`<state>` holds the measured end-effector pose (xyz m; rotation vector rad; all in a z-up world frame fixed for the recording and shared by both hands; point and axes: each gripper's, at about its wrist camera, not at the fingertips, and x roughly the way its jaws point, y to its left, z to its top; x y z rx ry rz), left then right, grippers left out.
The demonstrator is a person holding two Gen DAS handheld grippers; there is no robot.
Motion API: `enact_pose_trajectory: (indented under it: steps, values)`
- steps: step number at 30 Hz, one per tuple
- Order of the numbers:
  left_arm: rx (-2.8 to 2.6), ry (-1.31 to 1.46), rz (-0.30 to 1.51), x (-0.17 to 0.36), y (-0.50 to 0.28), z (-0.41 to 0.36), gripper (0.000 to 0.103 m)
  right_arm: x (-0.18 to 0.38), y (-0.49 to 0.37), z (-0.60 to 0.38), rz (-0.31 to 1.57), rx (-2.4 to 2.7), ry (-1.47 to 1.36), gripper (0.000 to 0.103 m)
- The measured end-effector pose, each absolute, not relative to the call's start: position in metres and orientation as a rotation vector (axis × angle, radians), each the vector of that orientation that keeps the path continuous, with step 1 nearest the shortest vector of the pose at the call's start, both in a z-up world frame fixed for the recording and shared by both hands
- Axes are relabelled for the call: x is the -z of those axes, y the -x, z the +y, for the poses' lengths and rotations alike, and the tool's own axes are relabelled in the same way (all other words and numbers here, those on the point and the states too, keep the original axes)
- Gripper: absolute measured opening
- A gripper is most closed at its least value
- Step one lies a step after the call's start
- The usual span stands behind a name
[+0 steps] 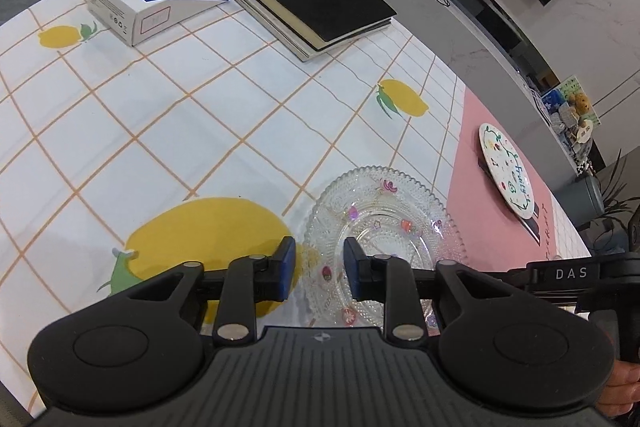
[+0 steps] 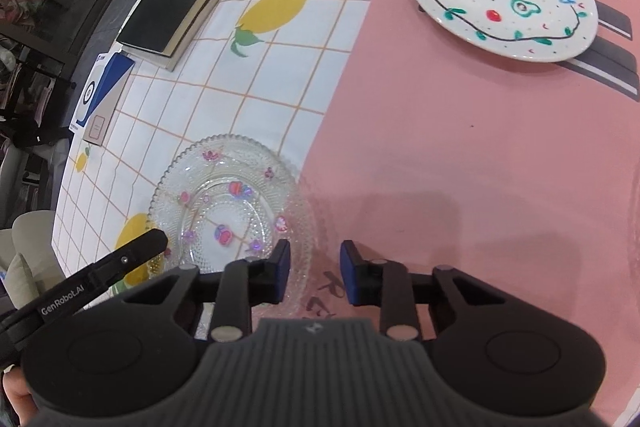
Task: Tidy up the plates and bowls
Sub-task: 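Grip the glass plate rim with both grippers, then lift and carry the glass plate with both grippers toward the bowl stack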
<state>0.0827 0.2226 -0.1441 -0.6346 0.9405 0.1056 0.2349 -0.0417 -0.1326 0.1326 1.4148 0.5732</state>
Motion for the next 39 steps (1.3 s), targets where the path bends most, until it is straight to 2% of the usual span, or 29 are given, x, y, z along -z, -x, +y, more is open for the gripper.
enact_pose_trajectory:
  steps: [1, 3, 5, 20, 31, 39]
  values:
    - [-0.107, 0.631, 0.944, 0.144, -0.083, 0.222, 0.017, 0.134, -0.235, -0.041, 1.414, -0.574, -0.135, 0.02]
    - [-0.119, 0.619, 0.945, 0.144, -0.083, 0.221, 0.013, 0.137, -0.235, -0.042, 1.421, -0.583, -0.162, 0.015]
    - [-0.123, 0.629, 0.942, 0.145, -0.083, 0.222, 0.013, 0.14, -0.236, -0.043, 1.438, -0.582, -0.207, 0.011]
    - [-0.11, 0.676, 0.92, 0.126, -0.073, 0.205, 0.011, 0.109, -0.22, -0.078, 1.37, -0.521, -0.305, 0.006]
    - [-0.02, 0.634, 0.816, 0.055, -0.065, 0.158, 0.01, 0.041, -0.19, -0.151, 1.213, -0.493, -0.468, 0.005]
    - [0.121, 0.555, 0.803, 0.013, -0.06, 0.078, 0.009, 0.009, -0.144, -0.249, 1.108, -0.393, -0.578, 0.005]
